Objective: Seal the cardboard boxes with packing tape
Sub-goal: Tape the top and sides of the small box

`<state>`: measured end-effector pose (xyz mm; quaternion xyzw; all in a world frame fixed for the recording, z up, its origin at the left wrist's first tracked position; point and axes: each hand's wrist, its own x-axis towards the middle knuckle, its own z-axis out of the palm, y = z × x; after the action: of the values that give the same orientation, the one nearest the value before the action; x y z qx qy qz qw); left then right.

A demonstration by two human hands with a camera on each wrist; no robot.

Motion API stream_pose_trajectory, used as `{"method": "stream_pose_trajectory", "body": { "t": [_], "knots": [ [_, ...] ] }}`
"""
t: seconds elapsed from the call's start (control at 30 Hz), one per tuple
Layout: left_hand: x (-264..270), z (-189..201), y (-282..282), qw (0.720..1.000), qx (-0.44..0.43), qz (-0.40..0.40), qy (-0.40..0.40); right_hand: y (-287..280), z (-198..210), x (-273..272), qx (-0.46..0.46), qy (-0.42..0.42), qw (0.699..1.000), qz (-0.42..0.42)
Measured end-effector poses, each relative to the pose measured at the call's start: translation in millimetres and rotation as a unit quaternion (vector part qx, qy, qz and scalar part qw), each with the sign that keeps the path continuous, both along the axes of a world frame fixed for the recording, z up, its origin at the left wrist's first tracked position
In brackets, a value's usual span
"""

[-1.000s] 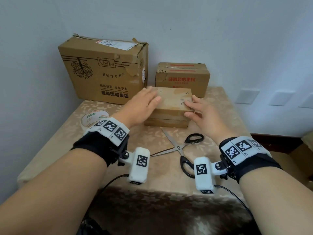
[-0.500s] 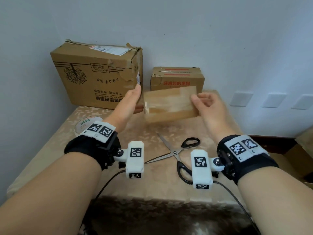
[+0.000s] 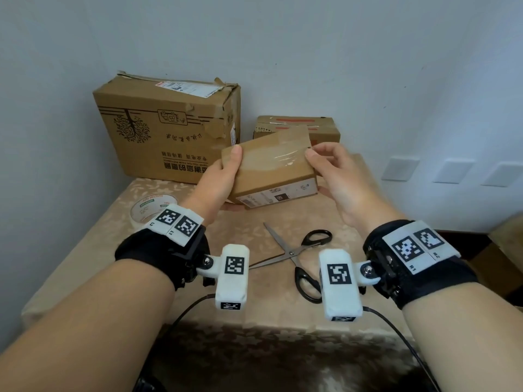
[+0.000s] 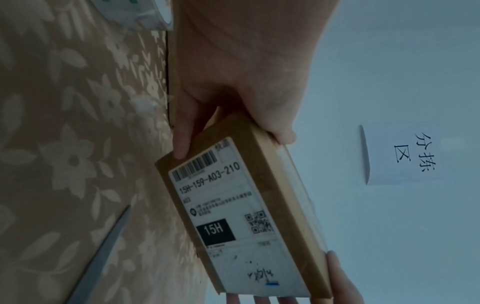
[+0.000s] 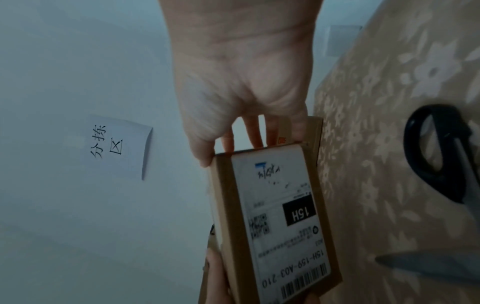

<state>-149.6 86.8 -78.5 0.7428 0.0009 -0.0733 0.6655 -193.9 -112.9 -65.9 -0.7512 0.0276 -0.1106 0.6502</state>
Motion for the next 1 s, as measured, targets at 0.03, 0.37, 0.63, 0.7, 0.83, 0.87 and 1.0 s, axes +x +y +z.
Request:
{"method": "stream_pose_trajectory", "body": {
  "t": [0.03, 0.37, 0.63, 0.7, 0.83, 0.87, 1.0],
  "knots": [
    [-0.9, 1.1, -1.3, 1.0, 0.011, -0.003, 0.005, 1.0, -0.2, 0.5, -0.005, 0.004, 1.0, -0.019],
    [-1.7, 7.6, -0.6, 0.997, 0.058, -0.02, -0.045, -2.6, -4.1, -1.1, 0.024, 0.061, 0.997, -0.037],
    [-6.7, 5.9, 2.1, 0.989, 0.031, -0.099, -0.11, -6.5, -16.0, 5.8, 0.109, 0.082, 0.984, -0.113],
    [-5.6, 2.3, 0.9, 0.988, 0.009, -0.106, -0.113, -9.8, -18.0, 7.6, 0.128, 0.089, 0.98, -0.122],
    [-2.6, 3.7, 0.3, 0.981, 0.047, -0.067, -0.177, -13.2, -22.1, 11.3, 0.166, 0.096, 0.972, -0.139],
    [-2.8, 4.9, -0.1, 0.979, 0.045, -0.065, -0.186, -13.5, -23.3, 12.5, 0.171, 0.098, 0.97, -0.143],
    [-5.6, 7.3, -3.1, 0.972, 0.055, -0.085, -0.213, -10.8, -24.6, 15.7, 0.174, 0.11, 0.963, -0.174]
  ]
}}
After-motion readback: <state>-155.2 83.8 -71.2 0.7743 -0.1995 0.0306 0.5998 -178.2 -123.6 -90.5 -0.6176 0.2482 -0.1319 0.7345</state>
